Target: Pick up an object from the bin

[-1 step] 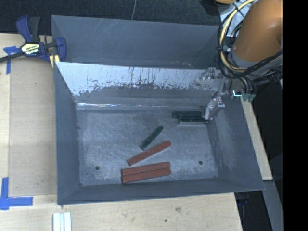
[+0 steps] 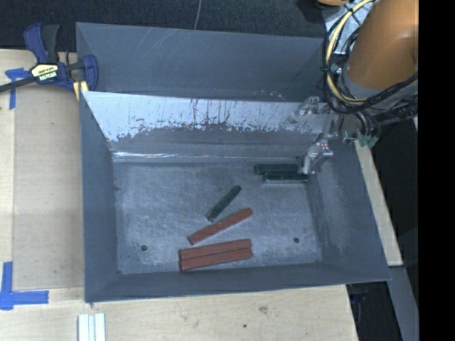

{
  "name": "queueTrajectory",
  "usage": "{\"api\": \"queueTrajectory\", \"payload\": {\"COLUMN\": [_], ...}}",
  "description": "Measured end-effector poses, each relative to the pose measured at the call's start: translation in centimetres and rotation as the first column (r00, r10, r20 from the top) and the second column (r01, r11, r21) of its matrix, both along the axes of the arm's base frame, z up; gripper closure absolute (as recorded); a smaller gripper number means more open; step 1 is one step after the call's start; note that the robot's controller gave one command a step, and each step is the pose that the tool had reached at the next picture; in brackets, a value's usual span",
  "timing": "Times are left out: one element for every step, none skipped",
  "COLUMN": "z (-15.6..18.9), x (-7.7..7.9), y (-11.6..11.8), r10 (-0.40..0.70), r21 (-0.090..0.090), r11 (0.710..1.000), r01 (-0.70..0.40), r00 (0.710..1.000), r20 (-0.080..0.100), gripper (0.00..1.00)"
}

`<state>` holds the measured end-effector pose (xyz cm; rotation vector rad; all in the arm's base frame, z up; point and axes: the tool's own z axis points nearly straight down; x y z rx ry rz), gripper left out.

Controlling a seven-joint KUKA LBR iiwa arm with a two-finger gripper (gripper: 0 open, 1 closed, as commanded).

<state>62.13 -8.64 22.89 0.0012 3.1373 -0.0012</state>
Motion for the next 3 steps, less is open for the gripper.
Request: {"api": "queueTrajectory", "payload": {"z": [-0.3,-7.3,-10.3], "x": [0.0,-1.1,-0.8], "y": [0.0,0.8,0.6], "r10": [0.001,0.172,0.197], "r21": [-0.001,-0.001,0.002], "r11": [1.000,0.985,0.980], "r01": [-0.001,-0.172,-0.197], "r00": [1.000,0.985,0.980], "r20": [0.004,0.003,-0.004], "gripper": [0.00,0.00,0.00]}}
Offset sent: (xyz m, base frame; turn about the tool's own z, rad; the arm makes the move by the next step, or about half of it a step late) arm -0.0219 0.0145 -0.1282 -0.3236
